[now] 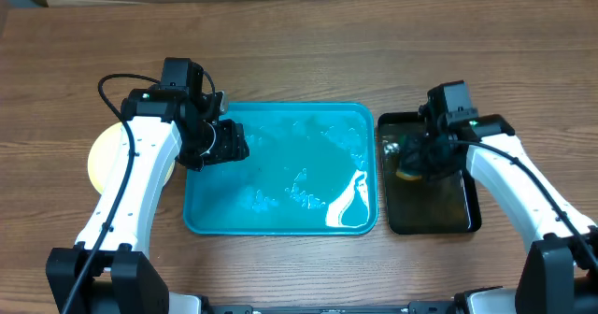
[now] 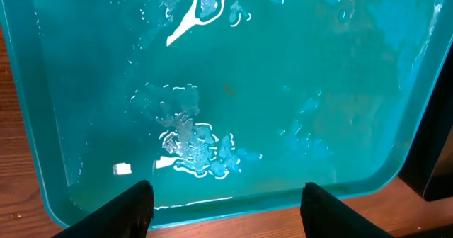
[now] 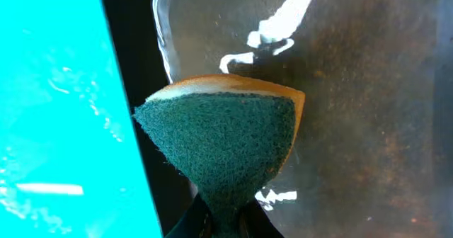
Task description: Clean dirty plates on tray and stack at the side
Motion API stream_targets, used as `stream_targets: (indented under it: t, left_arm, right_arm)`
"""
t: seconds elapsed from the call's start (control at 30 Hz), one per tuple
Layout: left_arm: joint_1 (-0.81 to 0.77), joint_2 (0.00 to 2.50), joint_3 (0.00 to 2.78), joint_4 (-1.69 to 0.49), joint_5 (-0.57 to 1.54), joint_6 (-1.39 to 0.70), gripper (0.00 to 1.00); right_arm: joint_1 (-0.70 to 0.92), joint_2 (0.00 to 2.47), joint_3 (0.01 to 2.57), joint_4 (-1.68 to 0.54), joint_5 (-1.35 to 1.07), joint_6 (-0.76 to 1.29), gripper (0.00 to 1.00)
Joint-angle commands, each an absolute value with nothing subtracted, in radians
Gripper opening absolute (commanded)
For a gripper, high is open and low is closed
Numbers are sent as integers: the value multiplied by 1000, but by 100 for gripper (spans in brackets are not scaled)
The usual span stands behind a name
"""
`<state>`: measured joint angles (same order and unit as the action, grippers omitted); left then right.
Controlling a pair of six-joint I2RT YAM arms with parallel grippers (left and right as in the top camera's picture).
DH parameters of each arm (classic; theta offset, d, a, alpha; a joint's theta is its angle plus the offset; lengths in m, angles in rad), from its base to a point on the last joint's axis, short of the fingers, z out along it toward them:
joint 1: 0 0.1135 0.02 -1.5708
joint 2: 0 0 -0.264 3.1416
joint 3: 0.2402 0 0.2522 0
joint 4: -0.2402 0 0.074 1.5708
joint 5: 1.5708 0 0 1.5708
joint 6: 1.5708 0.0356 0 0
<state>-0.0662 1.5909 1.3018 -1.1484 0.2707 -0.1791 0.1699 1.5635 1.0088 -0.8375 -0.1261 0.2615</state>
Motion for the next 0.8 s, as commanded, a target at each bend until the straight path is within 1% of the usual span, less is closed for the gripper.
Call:
stream_targets:
  t: [0.0,0.1,0.2,0.23,0.3,0.37,0.4,0.5,0.63,0.77]
  left_arm:
    - [-72,1597,1297,-1147,281,-157,68]
    - [-73,1597,1297,-1148,281,-157,68]
    - [-72,1597,1297,-1148,281,-157,68]
    - [-72,1597,1297,-1148,281,-157,68]
    - [-72,1597,1297,-1149,281,-157,68]
    - [-72,1597,1297,-1149,281,-157,69]
    - [-72,1597,1297,-1148,281,-157,69]
    - [-72,1597,1297,-1147,277,-156,70]
    - [-72,1597,1298,-1142,229,-156,77]
    - [-72,1597,1299,-1129,223,-133,80]
  right_arm:
    - [165,1563,931,-792,-124,260,10]
    - [165,1563,865,-734,-124,261,11]
    - [165,1563,809,-681,-123,261,16]
    - [165,1563,803,-677,-108,261,21]
    - [165,1563,804,-671,-105,260,25]
    - [165,1562,817,-678,-106,260,32]
    - [165,1559,842,-701,-106,261,35]
    - [165,1547,915,-770,-105,260,38]
    - [165,1519,1060,-878,-105,261,42]
    - [165,1496,1161,-948,-106,259,51]
